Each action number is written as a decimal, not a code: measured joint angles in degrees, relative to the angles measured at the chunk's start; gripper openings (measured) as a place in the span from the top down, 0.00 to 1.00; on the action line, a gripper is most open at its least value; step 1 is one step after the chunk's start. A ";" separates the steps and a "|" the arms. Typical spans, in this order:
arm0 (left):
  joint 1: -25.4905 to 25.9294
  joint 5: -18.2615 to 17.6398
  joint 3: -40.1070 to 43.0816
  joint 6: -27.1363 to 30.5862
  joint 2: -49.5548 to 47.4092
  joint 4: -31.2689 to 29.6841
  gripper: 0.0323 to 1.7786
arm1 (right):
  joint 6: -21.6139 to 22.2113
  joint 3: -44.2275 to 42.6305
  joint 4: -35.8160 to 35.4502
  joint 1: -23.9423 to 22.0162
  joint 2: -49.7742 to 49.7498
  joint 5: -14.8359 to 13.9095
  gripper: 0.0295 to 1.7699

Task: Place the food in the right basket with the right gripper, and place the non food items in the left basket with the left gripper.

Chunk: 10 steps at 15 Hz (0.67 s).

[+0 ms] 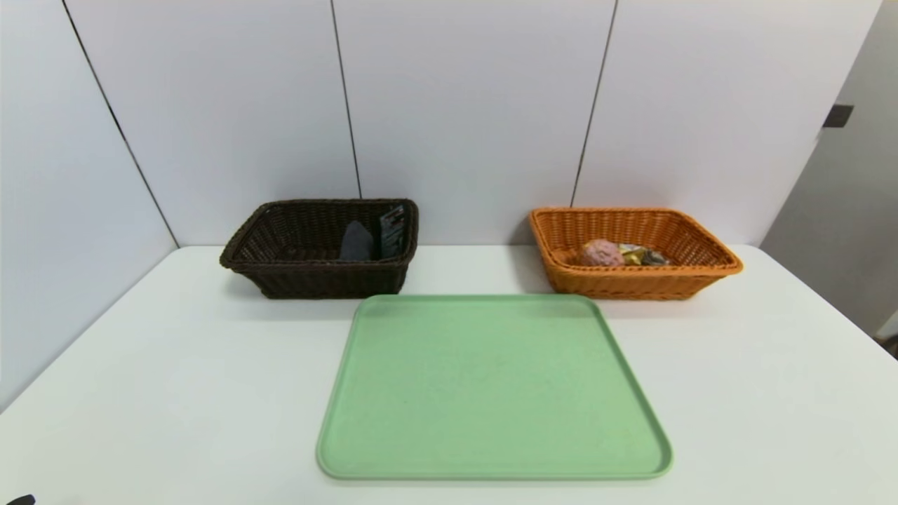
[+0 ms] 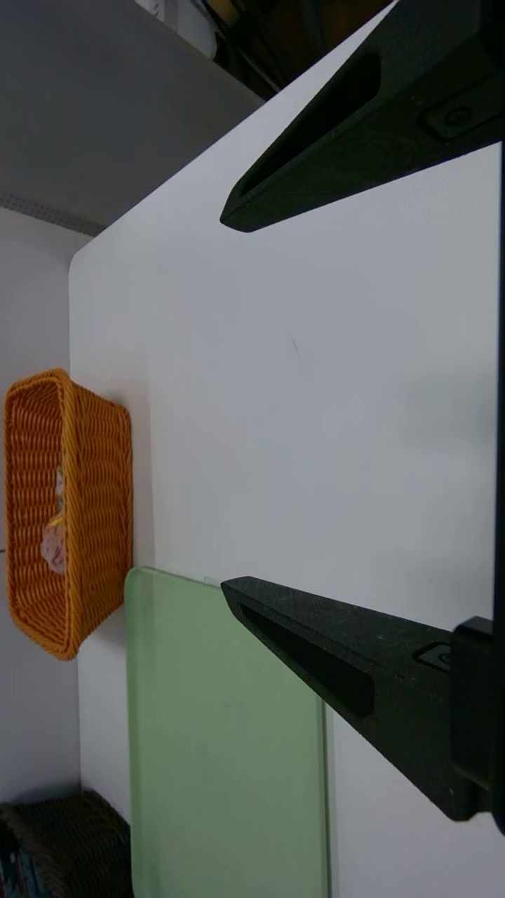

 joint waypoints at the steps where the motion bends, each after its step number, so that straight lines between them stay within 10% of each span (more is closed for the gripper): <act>1: 0.45 0.01 1.44 0.05 -0.72 -1.50 0.05 | -0.20 1.76 -0.99 -0.16 -1.51 0.76 0.04; 7: 0.89 1.05 4.77 -0.89 -2.18 -6.40 0.05 | -1.90 10.52 -7.22 -0.46 -8.09 2.27 0.04; 10: 0.94 7.89 4.91 -1.07 -2.84 -0.87 0.05 | -1.96 16.24 -12.62 -0.44 -8.64 1.68 0.04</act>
